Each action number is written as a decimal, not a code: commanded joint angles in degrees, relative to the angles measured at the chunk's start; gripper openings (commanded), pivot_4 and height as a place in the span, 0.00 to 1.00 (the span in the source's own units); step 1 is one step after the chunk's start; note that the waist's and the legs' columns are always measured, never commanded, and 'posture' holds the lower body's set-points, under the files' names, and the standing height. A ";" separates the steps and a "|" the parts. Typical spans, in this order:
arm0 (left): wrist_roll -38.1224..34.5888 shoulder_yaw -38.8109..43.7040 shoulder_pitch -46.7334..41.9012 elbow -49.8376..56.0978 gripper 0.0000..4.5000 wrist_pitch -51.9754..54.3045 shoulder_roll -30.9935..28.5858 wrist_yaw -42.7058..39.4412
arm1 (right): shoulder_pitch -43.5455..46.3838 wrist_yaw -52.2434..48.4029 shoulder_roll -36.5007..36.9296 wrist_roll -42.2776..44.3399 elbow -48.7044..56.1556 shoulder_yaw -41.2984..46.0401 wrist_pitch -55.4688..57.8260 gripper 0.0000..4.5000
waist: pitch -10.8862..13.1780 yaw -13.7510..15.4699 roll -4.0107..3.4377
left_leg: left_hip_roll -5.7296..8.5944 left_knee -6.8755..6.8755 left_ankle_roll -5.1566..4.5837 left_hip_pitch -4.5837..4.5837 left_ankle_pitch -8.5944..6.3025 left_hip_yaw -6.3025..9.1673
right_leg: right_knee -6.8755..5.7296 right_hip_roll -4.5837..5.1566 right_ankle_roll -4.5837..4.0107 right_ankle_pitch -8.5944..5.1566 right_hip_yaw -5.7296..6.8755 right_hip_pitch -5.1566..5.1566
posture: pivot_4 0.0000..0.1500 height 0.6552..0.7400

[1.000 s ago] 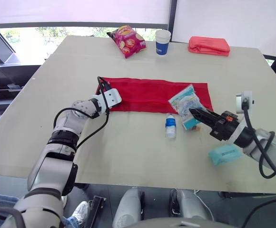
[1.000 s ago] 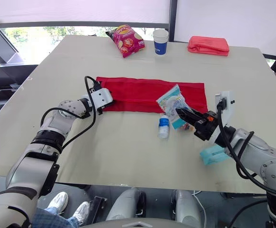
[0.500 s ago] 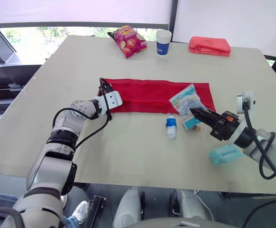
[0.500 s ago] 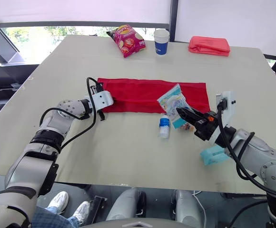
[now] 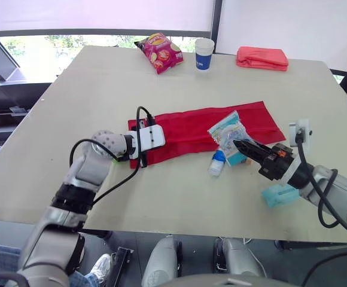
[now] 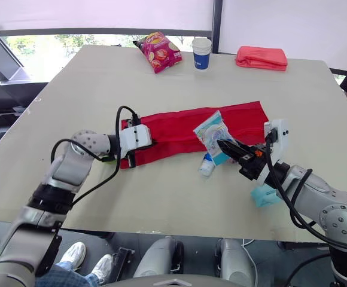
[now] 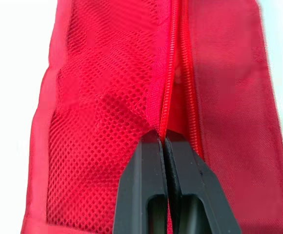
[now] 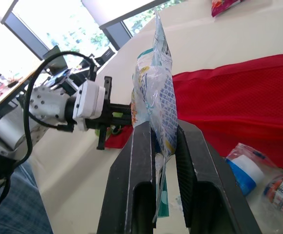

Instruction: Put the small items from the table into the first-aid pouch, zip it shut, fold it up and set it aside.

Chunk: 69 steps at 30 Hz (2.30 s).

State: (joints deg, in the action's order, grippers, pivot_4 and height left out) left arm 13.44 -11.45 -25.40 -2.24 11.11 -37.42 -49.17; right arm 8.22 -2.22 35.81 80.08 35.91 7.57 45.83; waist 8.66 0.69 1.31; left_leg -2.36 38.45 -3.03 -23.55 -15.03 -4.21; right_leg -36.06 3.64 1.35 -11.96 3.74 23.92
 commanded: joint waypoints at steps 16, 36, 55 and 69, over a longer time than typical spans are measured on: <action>8.31 5.13 13.11 12.75 0.98 4.23 2.99 20.65 | 0.61 -1.97 0.47 0.05 1.41 1.01 -0.52 0.02 | -0.17 0.07 -0.27 | -0.04 -0.04 0.00 0.32 0.00 -0.10 | -0.07 0.02 0.05 -0.07 -0.10 -0.18 | 1.00 1.00; 5.42 7.81 11.83 10.59 0.52 14.48 4.12 21.98 | 0.24 -1.42 -0.43 -1.26 2.09 0.97 -1.18 0.02 | -0.17 -0.07 -0.27 | -0.12 -0.13 0.01 0.57 -0.01 -0.42 | -0.15 0.05 -0.11 -0.20 -0.38 -0.19 | 1.00 1.00; -5.76 4.09 8.86 21.20 0.01 16.51 8.13 12.03 | -0.24 3.07 -3.67 0.46 1.90 -5.12 2.11 0.02 | -0.14 0.16 -0.25 | -0.05 -0.12 -0.01 0.34 -0.03 -0.30 | 0.02 0.39 -0.25 -0.15 -0.40 -0.18 | 1.00 1.00; -7.86 3.11 11.69 28.87 0.01 23.06 8.17 13.15 | 2.23 21.94 -15.99 4.41 -7.74 -16.40 6.38 0.02 | -0.13 -0.04 -0.27 | -0.11 -0.13 -0.02 0.41 -0.03 -0.32 | 0.00 -0.01 -0.12 -0.23 -0.49 -0.18 | 1.00 1.00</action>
State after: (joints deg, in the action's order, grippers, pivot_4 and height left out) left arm 6.32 -9.46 -13.51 24.13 34.45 -29.33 -36.77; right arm 9.64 18.42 20.26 83.37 28.24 -8.92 52.05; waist 8.53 0.65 1.05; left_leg -2.46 38.32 -3.04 -23.14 -15.07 -4.54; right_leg -36.06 3.63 1.21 -12.18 3.25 23.74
